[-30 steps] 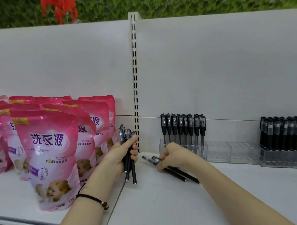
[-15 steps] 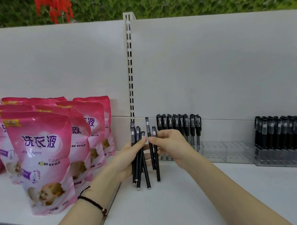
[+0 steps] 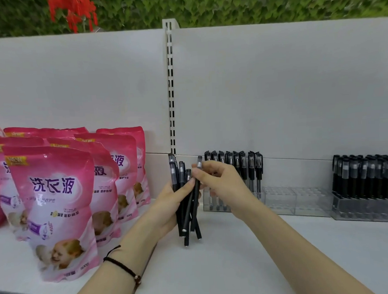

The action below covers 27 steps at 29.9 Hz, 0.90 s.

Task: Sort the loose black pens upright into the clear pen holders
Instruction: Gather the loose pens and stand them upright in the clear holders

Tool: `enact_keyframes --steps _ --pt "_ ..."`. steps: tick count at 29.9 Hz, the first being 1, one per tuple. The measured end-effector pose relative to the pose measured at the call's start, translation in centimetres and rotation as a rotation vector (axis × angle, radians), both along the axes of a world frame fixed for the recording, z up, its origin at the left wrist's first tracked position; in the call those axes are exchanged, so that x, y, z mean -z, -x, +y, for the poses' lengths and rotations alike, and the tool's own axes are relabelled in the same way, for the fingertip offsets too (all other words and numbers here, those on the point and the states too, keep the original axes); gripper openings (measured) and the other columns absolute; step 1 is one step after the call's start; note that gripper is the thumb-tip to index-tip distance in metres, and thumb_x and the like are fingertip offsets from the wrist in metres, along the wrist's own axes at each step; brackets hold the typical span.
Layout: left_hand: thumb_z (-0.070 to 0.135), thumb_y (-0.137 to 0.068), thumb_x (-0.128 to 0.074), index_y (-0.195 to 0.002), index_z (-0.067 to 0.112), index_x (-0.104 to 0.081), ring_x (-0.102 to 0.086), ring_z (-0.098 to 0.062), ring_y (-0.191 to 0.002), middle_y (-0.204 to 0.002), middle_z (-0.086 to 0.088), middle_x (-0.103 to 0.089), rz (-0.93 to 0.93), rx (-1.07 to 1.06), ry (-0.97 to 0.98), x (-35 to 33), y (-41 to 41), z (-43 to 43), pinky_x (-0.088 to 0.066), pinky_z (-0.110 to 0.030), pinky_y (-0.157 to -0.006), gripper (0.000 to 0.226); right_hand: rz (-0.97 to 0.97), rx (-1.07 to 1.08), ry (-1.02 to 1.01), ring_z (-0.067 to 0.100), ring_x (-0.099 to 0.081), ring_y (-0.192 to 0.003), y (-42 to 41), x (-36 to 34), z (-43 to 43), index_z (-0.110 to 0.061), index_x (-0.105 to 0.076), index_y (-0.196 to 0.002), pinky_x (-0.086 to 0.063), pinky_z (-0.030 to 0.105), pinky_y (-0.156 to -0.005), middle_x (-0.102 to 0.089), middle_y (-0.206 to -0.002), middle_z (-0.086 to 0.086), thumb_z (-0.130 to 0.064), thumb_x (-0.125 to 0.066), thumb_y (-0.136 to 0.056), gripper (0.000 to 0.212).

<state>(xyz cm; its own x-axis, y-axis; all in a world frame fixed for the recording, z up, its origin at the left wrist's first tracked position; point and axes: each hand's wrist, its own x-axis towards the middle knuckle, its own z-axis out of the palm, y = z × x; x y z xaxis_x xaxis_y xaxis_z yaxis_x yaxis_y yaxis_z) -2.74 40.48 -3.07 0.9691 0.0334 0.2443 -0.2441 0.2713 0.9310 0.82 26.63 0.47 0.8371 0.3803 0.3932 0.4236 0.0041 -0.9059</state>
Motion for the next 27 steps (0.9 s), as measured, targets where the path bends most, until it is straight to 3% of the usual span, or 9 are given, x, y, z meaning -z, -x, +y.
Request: enact_keyframes --steps 2,4,8,12,14,17,22,24,27 --pt "0.026 -0.083 -0.063 -0.13 0.016 -0.053 -0.069 -0.023 -0.097 -0.108 0.0 -0.072 -0.043 0.035 -0.024 0.1 0.0 -0.1 -0.055 -0.033 -0.078 0.049 0.011 -0.009 -0.074 0.009 -0.066 -0.079 0.3 -0.2 0.1 -0.025 -0.072 -0.097 -0.058 0.029 -0.066 -0.071 -0.089 -0.005 -0.021 -0.071 -0.086 0.011" --pt "0.023 -0.085 -0.063 -0.133 0.021 -0.048 -0.069 -0.028 -0.099 -0.117 -0.002 -0.07 -0.073 0.084 -0.033 0.1 0.2 -0.3 -0.055 -0.037 -0.081 0.05 0.031 -0.011 -0.134 0.009 -0.067 -0.081 0.6 -0.2 0.0 -0.023 -0.073 -0.098 -0.059 0.031 -0.069 -0.073 -0.092 -0.004 -0.018 -0.072 -0.085 0.014" --pt "0.017 -0.087 -0.061 -0.131 0.023 -0.043 -0.059 -0.016 -0.066 -0.078 -0.002 -0.06 -0.139 0.049 -0.06 0.3 0.2 -0.8 -0.052 -0.029 -0.068 0.048 -0.046 0.022 -0.138 0.008 -0.058 -0.073 0.8 -0.5 -0.3 -0.026 -0.07 -0.105 -0.053 0.024 -0.072 -0.073 -0.092 -0.006 -0.016 -0.076 -0.081 0.026" --pt "0.023 -0.087 -0.062 -0.114 0.011 -0.055 -0.056 -0.012 -0.061 -0.066 0.0 -0.058 -0.216 -0.129 -0.192 0.0 -0.3 -0.9 -0.048 -0.021 -0.062 0.03 -0.138 0.043 -0.152 0.0 -0.055 -0.076 0.7 -0.6 -0.2 -0.041 -0.057 -0.12 -0.048 0.02 -0.085 -0.071 -0.091 -0.016 -0.016 -0.079 -0.077 0.055" --pt "0.02 -0.088 -0.064 -0.098 0.009 -0.062 -0.059 -0.011 -0.062 -0.064 0.001 -0.061 -0.215 -0.177 -0.228 0.0 -0.4 -0.7 -0.048 -0.019 -0.063 0.015 -0.169 0.05 -0.118 0.004 -0.055 -0.078 0.7 -0.8 -0.2 -0.04 -0.063 -0.114 -0.05 0.023 -0.084 -0.071 -0.092 -0.013 -0.018 -0.079 -0.077 0.046" --pt "0.01 -0.088 -0.066 -0.094 0.008 -0.064 -0.061 -0.013 -0.064 -0.066 0.001 -0.063 -0.157 -0.152 -0.239 0.6 -0.6 -0.7 -0.052 -0.024 -0.066 0.007 -0.149 0.035 -0.014 0.019 -0.061 -0.088 0.3 -0.5 -0.4 -0.032 -0.069 -0.097 -0.053 0.039 -0.086 -0.072 -0.09 -0.008 -0.018 -0.079 -0.078 0.026" --pt "0.01 -0.089 -0.065 -0.085 0.008 -0.061 -0.062 -0.018 -0.063 -0.067 -0.003 -0.064 -0.01 -0.065 -0.255 1.7 -0.8 -0.7 -0.055 -0.031 -0.066 0.006 -0.141 0.054 0.078 0.005 -0.065 -0.078 -0.8 0.4 -1.7 -0.022 -0.069 -0.102 -0.053 0.022 -0.073 -0.072 -0.089 -0.001 -0.03 -0.068 -0.088 0.016" --pt "0.014 -0.09 -0.064 -0.085 0.008 -0.061 -0.063 -0.018 -0.063 -0.067 -0.003 -0.064 0.018 -0.083 -0.24 1.7 -0.8 -0.6 -0.055 -0.031 -0.066 0.008 -0.182 0.179 0.161 0.002 -0.062 -0.07 -1.4 1.0 -2.1 -0.023 -0.068 -0.099 -0.053 0.023 -0.068 -0.072 -0.086 -0.004 -0.035 -0.06 -0.093 0.015" --pt "0.016 -0.091 -0.064 -0.084 0.006 -0.059 -0.061 -0.014 -0.057 -0.063 0.0 -0.061 0.041 -0.147 -0.259 1.5 -0.7 -0.4 -0.056 -0.028 -0.061 0.013 -0.32 0.337 0.458 0.004 -0.062 -0.078 -1.9 1.5 -2.9 -0.03 -0.066 -0.096 -0.054 0.032 -0.074 -0.068 -0.085 -0.013 -0.036 -0.054 -0.092 0.014"
